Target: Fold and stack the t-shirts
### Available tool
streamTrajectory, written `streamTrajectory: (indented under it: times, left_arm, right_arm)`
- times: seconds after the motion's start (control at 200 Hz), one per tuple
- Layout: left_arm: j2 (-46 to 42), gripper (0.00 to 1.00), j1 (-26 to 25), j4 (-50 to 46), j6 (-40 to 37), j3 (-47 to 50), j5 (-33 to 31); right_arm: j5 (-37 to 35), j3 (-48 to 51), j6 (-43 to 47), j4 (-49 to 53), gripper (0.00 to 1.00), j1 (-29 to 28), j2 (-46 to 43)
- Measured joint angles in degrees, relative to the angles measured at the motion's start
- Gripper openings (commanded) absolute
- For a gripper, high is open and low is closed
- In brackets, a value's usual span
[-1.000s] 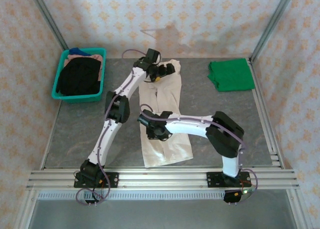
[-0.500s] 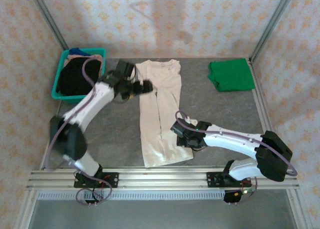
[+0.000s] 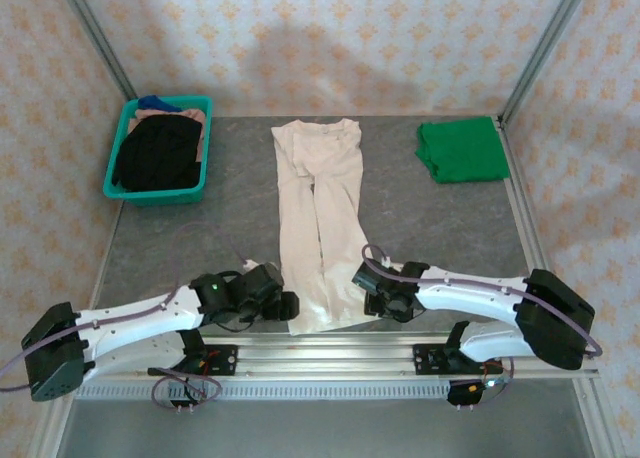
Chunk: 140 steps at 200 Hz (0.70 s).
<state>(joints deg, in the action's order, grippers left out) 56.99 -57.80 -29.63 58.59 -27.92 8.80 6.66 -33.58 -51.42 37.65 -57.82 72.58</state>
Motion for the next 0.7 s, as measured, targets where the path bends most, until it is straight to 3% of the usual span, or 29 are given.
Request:
streamTrajectory:
  times: [0.18, 0.42, 0.47, 0.561, 0.621, 0.701]
  left_arm:
    - [7.23, 0.72, -6.60, 7.82, 4.85, 0.35, -2.34]
    - [13.07, 0.56, -8.92, 10.08, 6.54, -0.57, -4.35]
    - [13.46, 0.50, -9.27, 9.62, 6.56, -0.74, -4.85]
    - [14.43, 0.31, -9.57, 7.82, 6.14, -1.40, -5.77]
    - [14.64, 0.26, -9.66, 6.69, 6.19, -1.42, -6.47]
    - [13.92, 0.09, -9.70, 6.27, 6.43, -1.22, -6.73]
  right_arm:
    - [-0.22, -0.28, -0.04, 0.48, 0.42, 0.00, 0.24]
    - [0.68, -0.59, -0.04, -1.01, 0.34, 0.00, 0.72]
    - [0.96, -0.87, 0.11, -1.46, 0.30, -0.02, 0.92]
    - [1.36, -1.70, 0.11, -2.23, 0.26, -0.07, 1.18]
    - [1.73, -2.51, 0.37, -2.45, 0.23, -0.07, 1.31]
    - [2.01, -3.76, 0.61, -2.56, 0.19, -0.17, 1.33]
